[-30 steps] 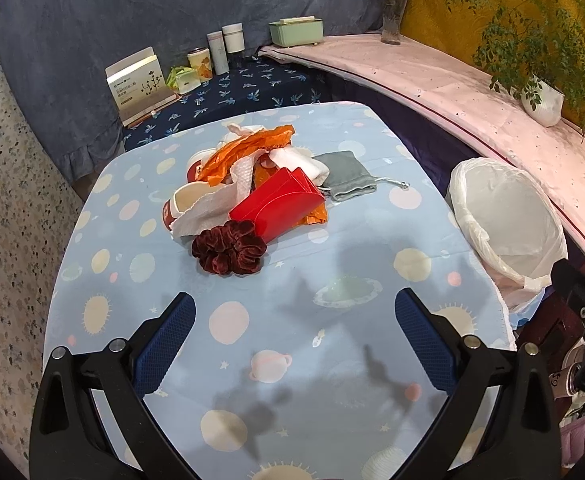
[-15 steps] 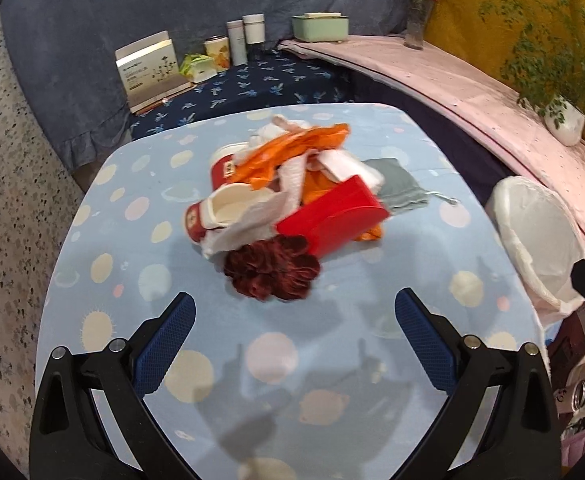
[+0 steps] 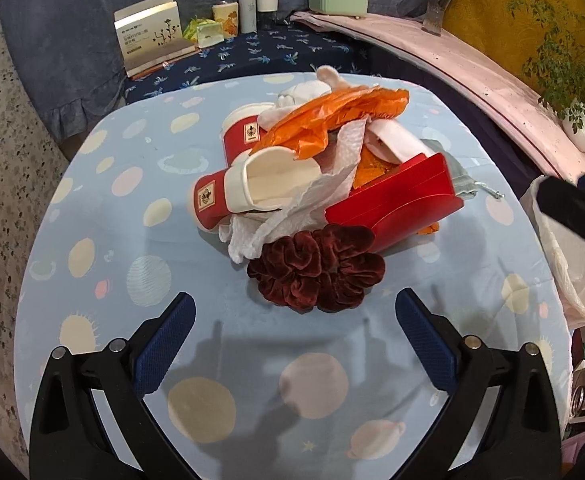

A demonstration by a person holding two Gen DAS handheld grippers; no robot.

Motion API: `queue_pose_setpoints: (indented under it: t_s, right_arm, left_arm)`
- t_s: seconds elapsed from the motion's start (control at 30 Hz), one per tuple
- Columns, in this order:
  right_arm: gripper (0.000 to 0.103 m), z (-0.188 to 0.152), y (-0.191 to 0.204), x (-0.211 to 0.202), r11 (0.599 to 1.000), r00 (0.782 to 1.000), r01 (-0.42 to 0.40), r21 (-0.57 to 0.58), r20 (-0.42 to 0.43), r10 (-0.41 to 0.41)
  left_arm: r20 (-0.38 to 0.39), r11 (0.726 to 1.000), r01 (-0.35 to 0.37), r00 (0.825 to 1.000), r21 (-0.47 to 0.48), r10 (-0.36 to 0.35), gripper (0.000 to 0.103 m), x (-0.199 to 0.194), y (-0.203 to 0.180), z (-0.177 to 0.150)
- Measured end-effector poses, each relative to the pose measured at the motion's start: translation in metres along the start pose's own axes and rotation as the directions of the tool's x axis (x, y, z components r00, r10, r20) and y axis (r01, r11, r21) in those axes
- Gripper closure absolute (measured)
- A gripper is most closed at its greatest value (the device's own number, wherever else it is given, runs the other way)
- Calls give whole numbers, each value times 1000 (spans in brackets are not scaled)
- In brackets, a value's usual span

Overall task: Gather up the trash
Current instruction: 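Grasp the dark red scrunchie with the left tool while the right tool grasps the red paper box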

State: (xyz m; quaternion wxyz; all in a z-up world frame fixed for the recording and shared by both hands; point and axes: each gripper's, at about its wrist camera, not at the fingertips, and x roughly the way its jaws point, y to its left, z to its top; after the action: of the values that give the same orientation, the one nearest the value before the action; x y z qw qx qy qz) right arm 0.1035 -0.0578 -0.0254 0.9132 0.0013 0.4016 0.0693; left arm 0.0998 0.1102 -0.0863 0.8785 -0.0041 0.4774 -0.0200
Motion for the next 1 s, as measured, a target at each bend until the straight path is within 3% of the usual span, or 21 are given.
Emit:
queue_pose_setpoints:
  t_s: [0.13, 0.33, 0.43, 0.5, 0.63, 0.7, 0.87, 1.0]
  right_arm:
    - [35, 12, 10, 28, 998, 998, -55, 27, -27, 56]
    - [48, 17, 26, 58, 993, 991, -114, 9, -70, 114]
    - [62, 12, 35, 69, 992, 989, -117, -51, -96, 112]
    - [74, 9, 38, 74, 990, 986, -125, -63, -115, 117]
    - [90, 4, 39, 76, 986, 981, -146, -78, -139, 134]
    - [93, 3, 39, 76, 984, 980, -155, -93, -141, 141]
    - [98, 2, 38, 62, 978, 977, -179, -108, -135, 164]
    - [101, 4, 33, 46, 977, 978, -185, -101, -121, 173]
  left_arm:
    - [-4, 999, 34, 999, -14, -34, 7, 12, 5, 5]
    - [-42, 994, 84, 995, -67, -87, 8, 31, 15, 9]
    - [-48, 993, 101, 993, -56, -104, 18, 35, 14, 9]
    - [-62, 992, 113, 991, -48, -116, 34, 38, 14, 9]
    - [-85, 990, 131, 987, -44, -134, 54, 41, 14, 5]
    - [-87, 990, 135, 987, -32, -137, 72, 40, 11, 4]
    - [-77, 991, 135, 988, -18, -136, 94, 35, 6, 3]
    - [-67, 988, 153, 986, -17, -154, 97, 27, 3, 2]
